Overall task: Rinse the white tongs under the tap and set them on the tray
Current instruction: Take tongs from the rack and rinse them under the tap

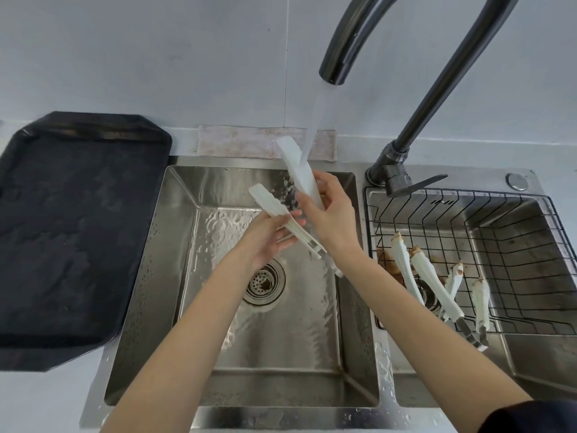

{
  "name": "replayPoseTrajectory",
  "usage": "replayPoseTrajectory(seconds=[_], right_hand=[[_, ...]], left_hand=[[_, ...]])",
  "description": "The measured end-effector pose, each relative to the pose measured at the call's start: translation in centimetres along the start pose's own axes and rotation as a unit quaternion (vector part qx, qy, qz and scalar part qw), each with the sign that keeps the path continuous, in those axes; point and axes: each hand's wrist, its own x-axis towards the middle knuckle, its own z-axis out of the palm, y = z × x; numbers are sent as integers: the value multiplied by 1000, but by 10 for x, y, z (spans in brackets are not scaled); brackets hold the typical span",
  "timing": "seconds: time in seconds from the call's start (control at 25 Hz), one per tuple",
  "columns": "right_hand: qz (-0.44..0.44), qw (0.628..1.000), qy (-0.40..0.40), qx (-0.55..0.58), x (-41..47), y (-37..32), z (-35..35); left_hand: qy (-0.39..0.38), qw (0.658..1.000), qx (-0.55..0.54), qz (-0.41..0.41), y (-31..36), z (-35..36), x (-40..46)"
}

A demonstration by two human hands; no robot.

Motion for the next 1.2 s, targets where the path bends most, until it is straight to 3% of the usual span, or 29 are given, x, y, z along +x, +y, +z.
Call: replayPoseTrajectory(seconds=[0.52, 0.76, 1.0, 1.2], right_hand=[[29, 996, 74, 34, -4, 11, -32], [90, 995, 39, 18, -14, 38, -31], [223, 974, -1, 31, -8, 69, -13], [324, 944, -39, 41, -10, 95, -1]], left_hand=[[-36, 999, -20, 16, 1, 24, 4], [33, 996, 79, 17, -5, 10, -2], [52, 984, 169, 4, -26, -12, 3], [87, 978, 182, -49, -50, -27, 6]])
